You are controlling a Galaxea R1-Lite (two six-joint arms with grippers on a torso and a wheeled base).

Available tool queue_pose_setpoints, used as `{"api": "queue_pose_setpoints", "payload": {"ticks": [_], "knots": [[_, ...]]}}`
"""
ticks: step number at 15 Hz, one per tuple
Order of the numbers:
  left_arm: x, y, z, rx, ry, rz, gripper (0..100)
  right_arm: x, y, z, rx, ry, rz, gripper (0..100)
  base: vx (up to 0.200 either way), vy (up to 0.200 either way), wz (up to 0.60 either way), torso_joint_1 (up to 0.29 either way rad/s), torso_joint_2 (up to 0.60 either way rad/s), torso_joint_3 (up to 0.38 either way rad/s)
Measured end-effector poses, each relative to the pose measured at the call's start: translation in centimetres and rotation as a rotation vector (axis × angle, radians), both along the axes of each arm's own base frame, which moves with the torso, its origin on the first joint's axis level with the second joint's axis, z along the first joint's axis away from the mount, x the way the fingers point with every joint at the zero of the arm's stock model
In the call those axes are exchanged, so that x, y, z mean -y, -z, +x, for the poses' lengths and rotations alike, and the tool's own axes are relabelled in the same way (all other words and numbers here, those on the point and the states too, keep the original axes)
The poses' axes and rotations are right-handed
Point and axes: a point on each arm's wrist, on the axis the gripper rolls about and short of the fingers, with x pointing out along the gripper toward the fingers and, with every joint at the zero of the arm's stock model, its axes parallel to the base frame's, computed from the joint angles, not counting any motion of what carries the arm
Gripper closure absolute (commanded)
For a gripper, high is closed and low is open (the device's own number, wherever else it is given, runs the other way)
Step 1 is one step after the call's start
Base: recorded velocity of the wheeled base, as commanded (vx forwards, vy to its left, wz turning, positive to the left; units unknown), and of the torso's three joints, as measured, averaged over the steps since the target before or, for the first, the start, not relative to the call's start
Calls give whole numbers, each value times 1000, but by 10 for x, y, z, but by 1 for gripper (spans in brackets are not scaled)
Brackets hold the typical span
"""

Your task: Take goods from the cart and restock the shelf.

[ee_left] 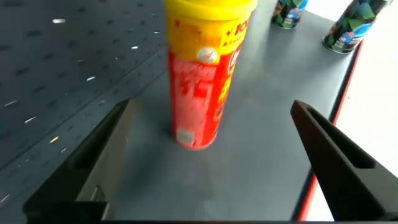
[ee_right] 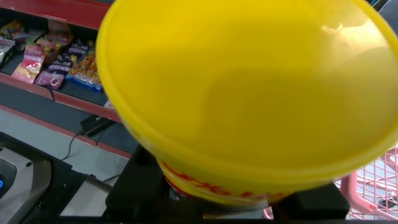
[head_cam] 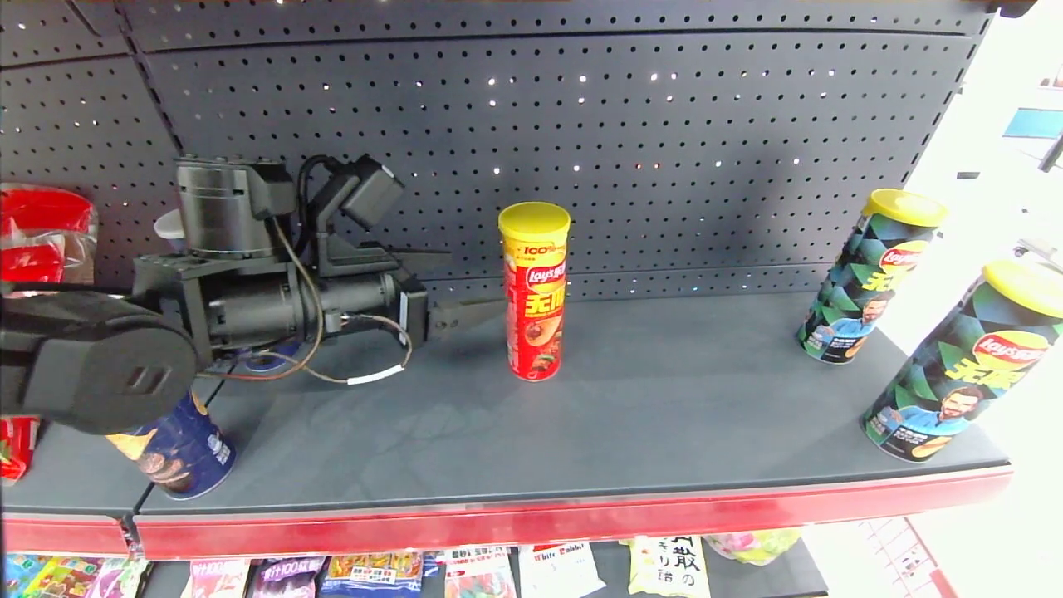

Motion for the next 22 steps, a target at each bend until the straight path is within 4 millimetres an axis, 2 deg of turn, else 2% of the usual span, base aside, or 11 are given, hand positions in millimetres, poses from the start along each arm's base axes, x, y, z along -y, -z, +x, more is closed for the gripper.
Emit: {"api": "queue_pose_setpoints", "payload": {"ticks": [9, 14, 20, 21, 22], "knots": [[36, 10, 48, 23, 29, -5, 0, 0, 0, 0, 1, 3, 0, 100, 0, 0, 0, 0, 0, 0], [47, 20, 59, 13, 41, 2, 0, 0, 0, 0, -1, 4, 0, 100, 0, 0, 0, 0, 0, 0], [64, 19, 74, 44, 46, -10, 0, 0, 0, 0, -2, 7, 0, 100, 0, 0, 0, 0, 0, 0], [67, 20, 75, 43, 50, -10, 100, 0, 0, 0, -1, 8, 0, 100, 0, 0, 0, 0, 0, 0], [68, 22, 75, 41, 52, -9, 100, 0, 0, 0, -2, 8, 0, 100, 0, 0, 0, 0, 0, 0]]}}
